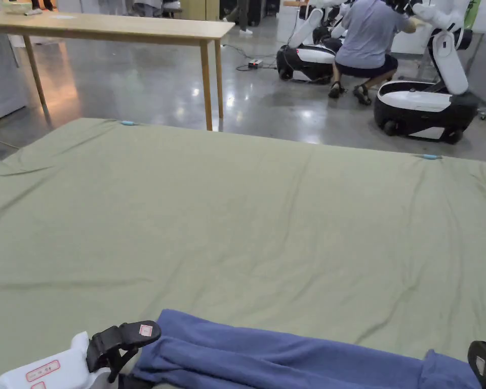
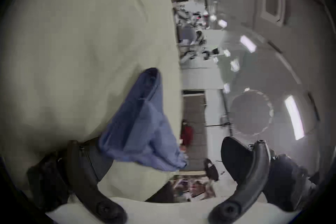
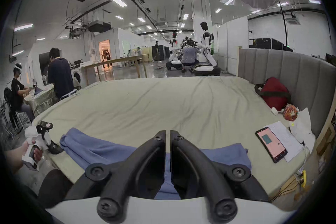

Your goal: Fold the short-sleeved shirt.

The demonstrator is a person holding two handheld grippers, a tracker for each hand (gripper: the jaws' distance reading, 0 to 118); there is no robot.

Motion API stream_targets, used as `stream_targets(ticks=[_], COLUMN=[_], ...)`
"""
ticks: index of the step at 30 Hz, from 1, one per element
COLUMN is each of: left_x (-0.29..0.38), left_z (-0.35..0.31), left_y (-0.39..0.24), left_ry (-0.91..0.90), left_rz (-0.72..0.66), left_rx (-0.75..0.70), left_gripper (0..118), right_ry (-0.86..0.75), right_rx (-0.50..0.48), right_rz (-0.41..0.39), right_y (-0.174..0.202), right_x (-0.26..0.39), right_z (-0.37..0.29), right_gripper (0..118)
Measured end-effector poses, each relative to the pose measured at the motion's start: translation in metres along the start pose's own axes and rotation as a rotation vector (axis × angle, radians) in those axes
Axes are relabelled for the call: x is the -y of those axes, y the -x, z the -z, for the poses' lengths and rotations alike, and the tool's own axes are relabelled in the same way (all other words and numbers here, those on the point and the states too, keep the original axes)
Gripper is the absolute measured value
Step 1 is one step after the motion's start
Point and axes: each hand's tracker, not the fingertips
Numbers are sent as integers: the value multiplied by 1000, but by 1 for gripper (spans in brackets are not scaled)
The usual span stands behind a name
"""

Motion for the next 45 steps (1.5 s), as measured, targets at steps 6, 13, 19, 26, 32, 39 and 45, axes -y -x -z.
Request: stream_targets(ticks=[6, 13, 19, 26, 32, 39, 45], left_x=[-5, 4, -7, 94, 197, 202, 153], left_z=[36, 32, 13, 92, 205, 216, 158], left_y=[2, -9, -72, -139, -103, -64, -111], left_ry=[-109, -237, -332, -199, 69, 180, 2], left_rz=[67, 80, 495, 1212, 1410, 1292, 980], left_rx=[-214, -326, -580, -740, -714, -750, -573], left_gripper=[82, 7, 7, 7, 7, 92, 111], right_ry=[5, -1, -11, -30, -46, -58, -47], right_rx=[10, 24, 26, 39, 81, 118, 103], right_rz=[8, 25, 18, -15, -40, -78, -31], right_y=[0, -6, -10, -3, -4, -17, -23], right_x=[-2, -3, -5, -2, 9, 14, 12], right_z=[1, -5, -7, -12, -26, -42, -45], right_gripper=[6, 6, 6, 6, 6, 6, 6])
